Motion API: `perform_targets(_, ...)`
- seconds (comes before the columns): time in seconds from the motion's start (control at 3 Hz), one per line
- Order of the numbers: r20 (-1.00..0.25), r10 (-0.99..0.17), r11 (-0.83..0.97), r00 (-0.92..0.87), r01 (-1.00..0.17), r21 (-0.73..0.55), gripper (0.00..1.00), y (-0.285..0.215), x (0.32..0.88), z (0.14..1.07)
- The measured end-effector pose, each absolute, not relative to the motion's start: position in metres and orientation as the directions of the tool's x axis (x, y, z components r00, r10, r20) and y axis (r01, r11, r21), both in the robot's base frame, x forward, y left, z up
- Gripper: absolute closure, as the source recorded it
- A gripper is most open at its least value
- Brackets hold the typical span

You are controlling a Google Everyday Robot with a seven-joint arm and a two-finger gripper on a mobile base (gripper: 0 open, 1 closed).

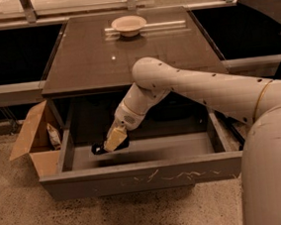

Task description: Place rxbar chocolate into top drawer

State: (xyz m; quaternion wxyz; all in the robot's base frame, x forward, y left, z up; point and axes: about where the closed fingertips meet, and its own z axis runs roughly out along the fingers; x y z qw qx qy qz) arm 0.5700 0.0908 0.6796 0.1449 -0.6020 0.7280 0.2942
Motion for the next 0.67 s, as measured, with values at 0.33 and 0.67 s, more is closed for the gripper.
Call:
perform_targets(0.33,-0.59,-0.763,0.157,-0.262,-0.962,0.224,0.01,0.068,0.572,0.694)
perform_targets(0.67,-0.642,-0.709,0.217,-0.293,-0.956,0.196,0.0,0.035,0.57,0.712)
